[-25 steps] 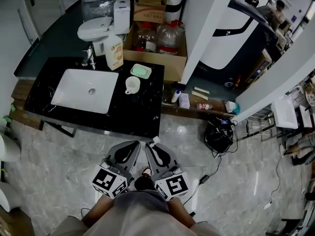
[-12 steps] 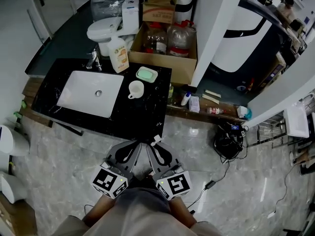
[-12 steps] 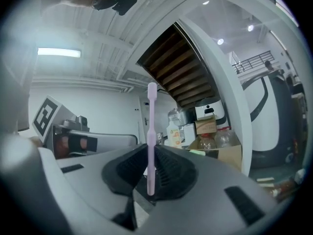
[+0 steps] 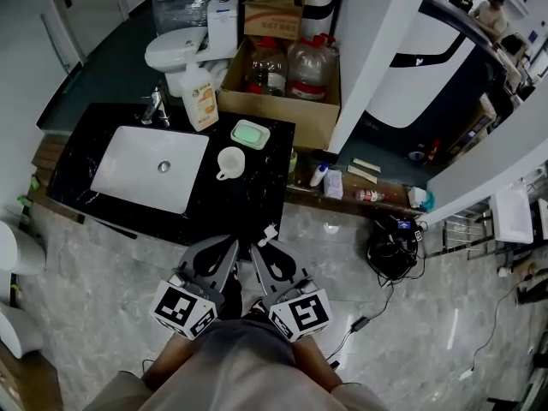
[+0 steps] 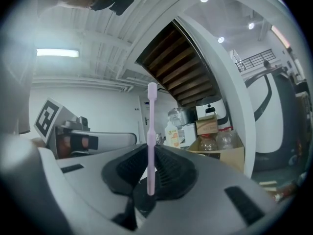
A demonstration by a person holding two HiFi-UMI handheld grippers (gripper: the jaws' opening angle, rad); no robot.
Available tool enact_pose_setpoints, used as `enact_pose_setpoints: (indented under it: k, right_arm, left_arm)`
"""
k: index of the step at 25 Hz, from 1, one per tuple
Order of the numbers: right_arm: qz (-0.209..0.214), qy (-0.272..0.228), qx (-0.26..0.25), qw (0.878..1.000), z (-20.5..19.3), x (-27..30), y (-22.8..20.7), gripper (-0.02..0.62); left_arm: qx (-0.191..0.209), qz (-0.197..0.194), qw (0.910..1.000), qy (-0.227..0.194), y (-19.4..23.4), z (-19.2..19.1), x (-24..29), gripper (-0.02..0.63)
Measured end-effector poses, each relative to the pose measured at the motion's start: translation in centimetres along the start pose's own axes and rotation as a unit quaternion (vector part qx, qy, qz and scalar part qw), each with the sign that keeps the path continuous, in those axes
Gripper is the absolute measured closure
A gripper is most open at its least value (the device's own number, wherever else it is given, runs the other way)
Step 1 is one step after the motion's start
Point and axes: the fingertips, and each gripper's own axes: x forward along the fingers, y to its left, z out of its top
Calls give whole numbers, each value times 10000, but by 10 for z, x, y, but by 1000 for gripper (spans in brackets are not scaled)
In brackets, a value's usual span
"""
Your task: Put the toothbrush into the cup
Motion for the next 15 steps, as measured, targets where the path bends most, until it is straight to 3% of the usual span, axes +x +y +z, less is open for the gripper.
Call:
enact_pose_setpoints:
  k: [15]
  right_arm:
    - [-2, 66, -74, 10000, 28, 114, -43, 548]
  left_arm:
    - [74, -123, 9998, -102, 102, 22, 50, 597]
